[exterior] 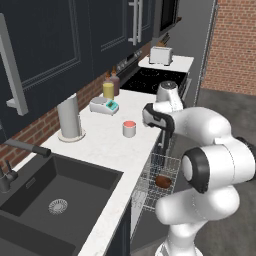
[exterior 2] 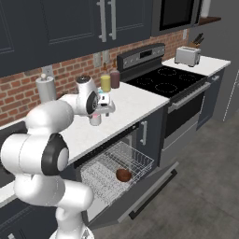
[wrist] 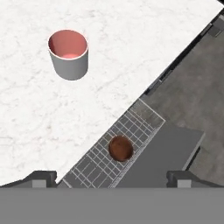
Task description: Pick up the cup and bowl from the counter, place them in the dishwasher, and close the dishwasher door.
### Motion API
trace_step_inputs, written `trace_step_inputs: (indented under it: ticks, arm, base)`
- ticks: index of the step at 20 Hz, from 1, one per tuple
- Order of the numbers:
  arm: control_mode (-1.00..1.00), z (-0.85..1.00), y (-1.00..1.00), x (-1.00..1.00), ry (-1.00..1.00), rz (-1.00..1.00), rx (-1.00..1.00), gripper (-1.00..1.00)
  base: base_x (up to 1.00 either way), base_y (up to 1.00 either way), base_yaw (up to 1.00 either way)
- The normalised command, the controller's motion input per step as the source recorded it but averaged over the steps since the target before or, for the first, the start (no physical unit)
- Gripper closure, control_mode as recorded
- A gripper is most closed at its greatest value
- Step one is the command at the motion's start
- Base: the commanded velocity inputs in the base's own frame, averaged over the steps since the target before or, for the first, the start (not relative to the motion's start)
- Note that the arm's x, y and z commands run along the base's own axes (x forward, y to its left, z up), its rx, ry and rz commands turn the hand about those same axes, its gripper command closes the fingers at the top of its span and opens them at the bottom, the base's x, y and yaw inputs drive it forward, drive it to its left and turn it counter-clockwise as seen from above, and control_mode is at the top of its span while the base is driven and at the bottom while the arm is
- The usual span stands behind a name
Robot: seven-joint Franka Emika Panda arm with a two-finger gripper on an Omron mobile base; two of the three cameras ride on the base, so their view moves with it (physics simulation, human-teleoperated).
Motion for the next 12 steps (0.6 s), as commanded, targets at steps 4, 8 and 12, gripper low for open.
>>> trace_step_inputs:
  ticks: [4, 8, 12]
  arm:
    - [-1.00, 0.00, 0.07, 0.25, 0.04, -0.12, 0.11, -1.00]
    - [-1.00, -0.08, 0.08, 0.25, 0.01, -0.06, 0.05, -1.00]
    - [-1.00, -0.22, 0.10, 0.34, 0.00, -0.02, 0.01, -1.00]
  base:
    - [0.00, 0.00, 0.00]
    - [0.00, 0.00, 0.00]
    - [0.00, 0.00, 0.00]
